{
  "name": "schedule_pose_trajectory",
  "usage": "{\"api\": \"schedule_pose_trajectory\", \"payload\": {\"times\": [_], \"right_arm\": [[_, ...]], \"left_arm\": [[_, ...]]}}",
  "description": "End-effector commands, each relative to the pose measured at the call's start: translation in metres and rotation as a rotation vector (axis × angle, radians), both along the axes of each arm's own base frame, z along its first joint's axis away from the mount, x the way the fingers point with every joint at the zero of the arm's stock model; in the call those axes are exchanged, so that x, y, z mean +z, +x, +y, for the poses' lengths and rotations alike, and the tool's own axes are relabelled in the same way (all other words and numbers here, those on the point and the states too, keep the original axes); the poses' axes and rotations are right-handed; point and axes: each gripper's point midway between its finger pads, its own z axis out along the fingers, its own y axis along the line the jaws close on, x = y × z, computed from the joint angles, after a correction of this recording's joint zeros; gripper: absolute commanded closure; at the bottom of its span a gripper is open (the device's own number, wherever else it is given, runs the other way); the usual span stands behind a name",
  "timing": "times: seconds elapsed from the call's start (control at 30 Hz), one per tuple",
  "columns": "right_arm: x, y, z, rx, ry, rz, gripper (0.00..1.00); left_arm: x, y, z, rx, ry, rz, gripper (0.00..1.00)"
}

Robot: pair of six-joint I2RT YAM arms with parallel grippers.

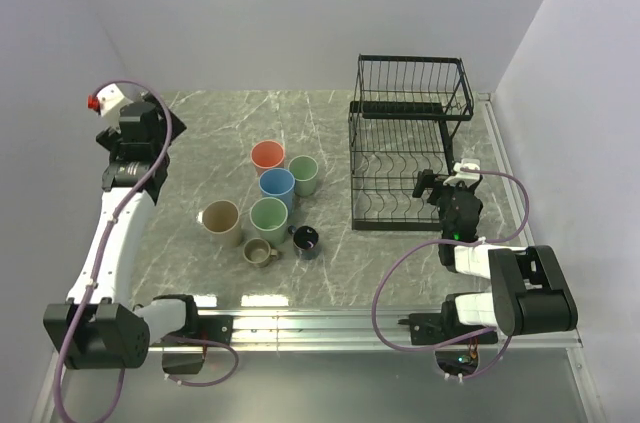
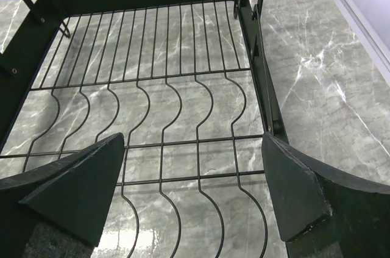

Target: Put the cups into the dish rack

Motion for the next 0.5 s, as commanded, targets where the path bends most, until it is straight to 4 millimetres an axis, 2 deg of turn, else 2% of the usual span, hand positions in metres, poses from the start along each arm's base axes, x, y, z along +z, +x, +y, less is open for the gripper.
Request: {"api": "schedule_pose_trajectory", "payload": {"times": [0.0, 0.1, 0.13, 0.2, 0.27, 0.3, 0.33, 0.4, 0.43, 0.47], "right_arm": [[0.027, 0.009, -0.004, -0.021, 0.010, -0.087, 0.00], [0.027, 0.009, -0.004, -0.023, 0.011, -0.088, 0.00], [0.027, 0.009, -0.003, -0.018, 0.011, -0.090, 0.00], [0.027, 0.009, -0.004, -0.021, 0.008, -0.090, 0.00], [0.027, 0.009, -0.004, -0.021, 0.010, -0.087, 0.00], [0.028, 0.010, -0.003, -0.020, 0.011, -0.090, 0.00], [0.027, 0.009, -0.003, -0.018, 0.010, -0.087, 0.00], [0.026, 0.009, -0.004, -0.021, 0.009, -0.085, 0.00], [0.026, 0.009, -0.003, -0.020, 0.011, -0.084, 0.00], [0.026, 0.010, -0.003, -0.020, 0.009, -0.084, 0.00]], "left_arm": [[-0.010, -0.036, 0.002, 0.076, -0.070, 0.082, 0.01], [-0.023, -0.053, -0.012, 0.001, -0.105, 0.138, 0.01], [-0.024, -0.066, -0.016, -0.010, -0.122, 0.151, 0.01], [-0.026, -0.077, -0.022, -0.026, -0.154, 0.145, 0.01], [-0.009, -0.088, -0.029, -0.087, -0.148, 0.065, 0.01], [-0.018, -0.099, -0.020, -0.028, -0.146, 0.064, 0.01], [-0.011, -0.114, -0.020, 0.035, -0.237, -0.013, 0.01], [-0.008, -0.120, -0.022, -0.024, -0.173, -0.054, 0.01], [0.009, -0.131, -0.019, -0.029, -0.143, -0.128, 0.01], [0.018, -0.138, -0.013, -0.007, -0.115, -0.165, 0.00]]}}
